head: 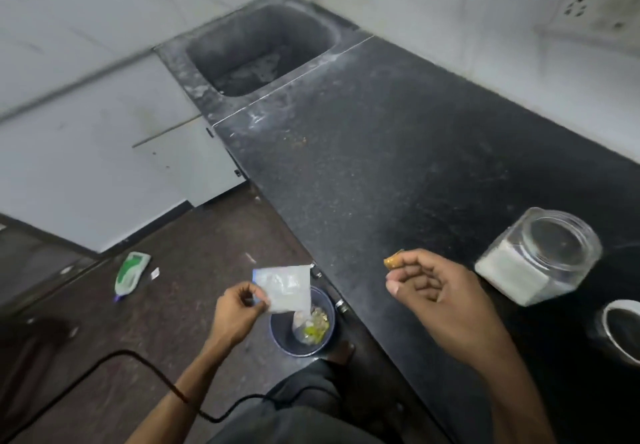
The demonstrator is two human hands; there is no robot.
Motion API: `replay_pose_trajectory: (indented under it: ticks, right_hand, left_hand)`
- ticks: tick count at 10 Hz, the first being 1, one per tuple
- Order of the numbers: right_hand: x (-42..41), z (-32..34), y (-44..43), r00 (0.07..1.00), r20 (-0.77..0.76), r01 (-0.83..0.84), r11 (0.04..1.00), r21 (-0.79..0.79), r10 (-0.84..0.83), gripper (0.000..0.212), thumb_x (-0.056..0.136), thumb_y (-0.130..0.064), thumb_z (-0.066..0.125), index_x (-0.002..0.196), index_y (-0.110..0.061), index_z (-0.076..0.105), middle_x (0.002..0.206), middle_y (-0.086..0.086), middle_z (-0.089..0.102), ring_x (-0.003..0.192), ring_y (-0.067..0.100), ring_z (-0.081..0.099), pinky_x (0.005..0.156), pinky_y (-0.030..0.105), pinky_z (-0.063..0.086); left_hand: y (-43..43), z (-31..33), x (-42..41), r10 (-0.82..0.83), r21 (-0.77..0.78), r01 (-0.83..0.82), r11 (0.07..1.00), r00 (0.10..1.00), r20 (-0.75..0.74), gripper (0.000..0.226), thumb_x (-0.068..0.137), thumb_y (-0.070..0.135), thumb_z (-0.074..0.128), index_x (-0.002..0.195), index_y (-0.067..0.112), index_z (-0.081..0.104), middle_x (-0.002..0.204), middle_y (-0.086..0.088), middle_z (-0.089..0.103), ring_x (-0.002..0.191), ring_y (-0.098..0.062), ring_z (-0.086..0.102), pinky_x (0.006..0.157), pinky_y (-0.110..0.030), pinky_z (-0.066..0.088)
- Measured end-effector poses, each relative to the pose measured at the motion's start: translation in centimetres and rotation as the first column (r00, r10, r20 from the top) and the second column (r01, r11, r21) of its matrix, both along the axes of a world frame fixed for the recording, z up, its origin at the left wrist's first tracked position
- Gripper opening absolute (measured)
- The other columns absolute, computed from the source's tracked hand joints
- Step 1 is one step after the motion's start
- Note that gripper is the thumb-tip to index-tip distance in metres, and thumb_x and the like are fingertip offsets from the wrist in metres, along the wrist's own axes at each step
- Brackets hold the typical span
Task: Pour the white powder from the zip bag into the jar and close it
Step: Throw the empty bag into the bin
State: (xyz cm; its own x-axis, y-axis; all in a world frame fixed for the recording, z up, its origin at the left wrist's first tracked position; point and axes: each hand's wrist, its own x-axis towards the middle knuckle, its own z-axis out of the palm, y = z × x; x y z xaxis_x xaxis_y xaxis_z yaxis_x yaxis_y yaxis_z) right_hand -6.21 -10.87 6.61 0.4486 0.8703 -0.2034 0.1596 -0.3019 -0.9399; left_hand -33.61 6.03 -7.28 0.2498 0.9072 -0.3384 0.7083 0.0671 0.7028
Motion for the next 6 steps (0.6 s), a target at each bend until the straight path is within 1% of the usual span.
replay_pose_trajectory:
  ticks: [1,2,3,4,5,6]
  right_hand:
    - [-0.9,-0.5,0.8,0.997,0.013,-0.081,0.995,-0.059,0.082,0.026,0.081,-0.009,0.076,0.097,-0.029,0.071,0.086,-0.008,0.073,0.075,0.01,0.068,0.069,0.018,0.054]
    - [-1.6,-0.8,1.8,0.995,0.044,-0.088,0.99,-0.107,0.094,0.028,0.081,-0.013,0.078,0.099,-0.033,0.071,0.087,-0.009,0.073,0.076,0.008,0.068,0.072,0.023,0.056]
    - [-2.3,-1.0,2.5,0.998,0.052,-0.032,0.989,-0.143,0.04,0.031,0.08,-0.011,0.078,0.098,-0.036,0.071,0.087,-0.008,0.073,0.076,0.008,0.068,0.073,0.022,0.056]
    - [-3.5,-1.0,3.3,0.997,0.021,0.074,0.985,-0.155,-0.072,0.033,0.081,-0.005,0.077,0.096,-0.033,0.073,0.086,-0.004,0.075,0.078,0.012,0.07,0.072,0.018,0.055]
    - [-4.8,-1.2,4.7,0.992,0.025,0.123,0.974,-0.191,-0.12,0.032,0.081,-0.004,0.076,0.098,-0.031,0.072,0.087,-0.004,0.075,0.08,0.013,0.071,0.074,0.021,0.054]
    - [-6.1,-1.2,6.0,0.99,0.021,0.141,0.965,-0.221,-0.14,0.031,0.082,-0.005,0.076,0.099,-0.03,0.072,0.087,-0.006,0.075,0.08,0.01,0.071,0.073,0.018,0.054]
  left_hand:
    - [-0.2,-7.0,-2.0,0.052,-0.155,-0.068,0.986,0.993,-0.103,0.01,0.077,0.014,0.076,0.069,0.015,0.071,0.06,0.009,0.068,0.062,-0.004,0.063,0.063,-0.024,0.049]
    - [1.1,-16.2,-4.7,0.073,-0.349,-0.143,0.926,0.976,-0.205,0.019,0.072,0.027,0.074,0.082,0.011,0.073,0.079,-0.005,0.074,0.078,-0.022,0.07,0.074,-0.033,0.058]
    - [3.7,-26.2,-6.9,0.085,-0.463,-0.184,0.867,0.971,-0.225,0.032,0.06,0.035,0.066,0.088,0.019,0.071,0.096,-0.012,0.073,0.092,-0.032,0.071,0.081,-0.043,0.06]
    - [5.6,-26.8,-5.9,0.058,-0.543,-0.156,0.825,0.979,-0.193,0.028,0.058,0.035,0.067,0.084,0.023,0.069,0.096,-0.014,0.073,0.089,-0.034,0.07,0.083,-0.045,0.059]
    - [6.7,-22.7,-3.4,0.024,-0.553,-0.089,0.828,0.992,-0.125,0.008,0.075,0.013,0.069,0.077,0.018,0.063,0.084,-0.016,0.066,0.08,-0.03,0.063,0.08,-0.045,0.055]
    - [7.8,-20.3,-1.6,0.011,-0.549,-0.081,0.832,0.991,-0.13,0.018,0.081,0.001,0.069,0.077,0.017,0.06,0.083,-0.016,0.063,0.081,-0.029,0.06,0.076,-0.041,0.052]
